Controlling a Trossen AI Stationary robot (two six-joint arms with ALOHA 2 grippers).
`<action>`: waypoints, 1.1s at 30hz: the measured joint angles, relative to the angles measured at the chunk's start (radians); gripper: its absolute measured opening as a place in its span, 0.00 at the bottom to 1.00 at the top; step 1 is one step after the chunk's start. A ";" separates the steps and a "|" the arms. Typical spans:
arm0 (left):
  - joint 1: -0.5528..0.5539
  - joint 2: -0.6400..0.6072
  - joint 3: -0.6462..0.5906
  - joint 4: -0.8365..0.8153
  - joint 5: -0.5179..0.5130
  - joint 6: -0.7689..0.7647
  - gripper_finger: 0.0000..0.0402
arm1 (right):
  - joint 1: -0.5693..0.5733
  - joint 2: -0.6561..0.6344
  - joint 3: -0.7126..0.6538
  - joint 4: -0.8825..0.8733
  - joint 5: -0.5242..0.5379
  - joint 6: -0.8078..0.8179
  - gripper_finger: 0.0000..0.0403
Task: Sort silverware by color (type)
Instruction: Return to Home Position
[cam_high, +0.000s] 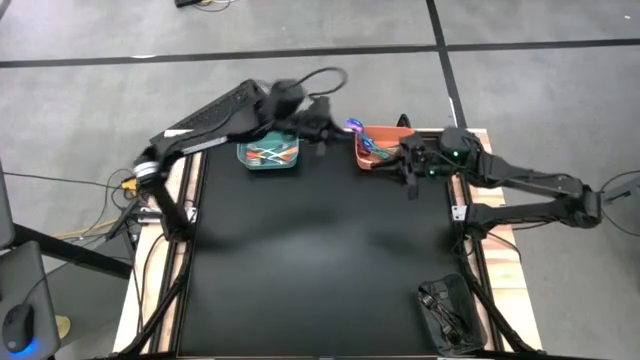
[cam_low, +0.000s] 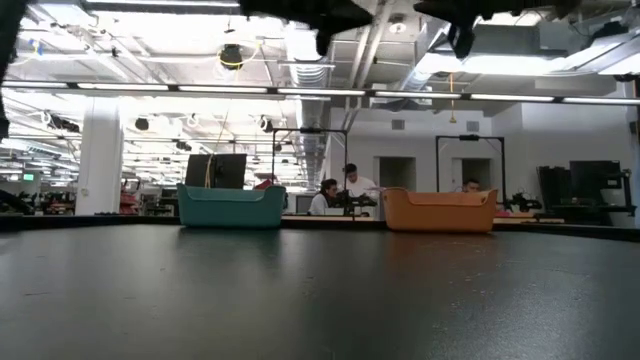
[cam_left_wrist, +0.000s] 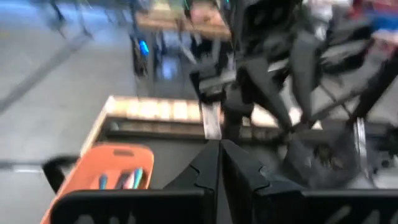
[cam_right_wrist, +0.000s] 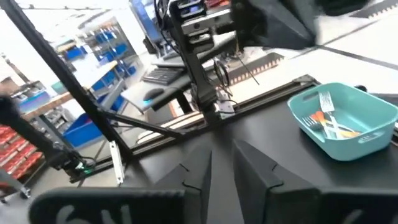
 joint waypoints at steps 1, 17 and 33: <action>-0.008 -0.055 -0.089 0.081 -0.026 -0.030 0.01 | 0.005 -0.007 -0.014 0.014 0.000 0.000 0.20; -0.063 -0.748 -1.102 0.671 -0.151 -0.173 0.00 | 0.113 0.092 -0.059 -0.014 0.012 -0.218 0.03; -0.108 -1.154 -1.420 0.764 -0.298 -0.224 0.00 | 0.073 -0.318 -0.130 -0.179 -0.033 -0.420 0.01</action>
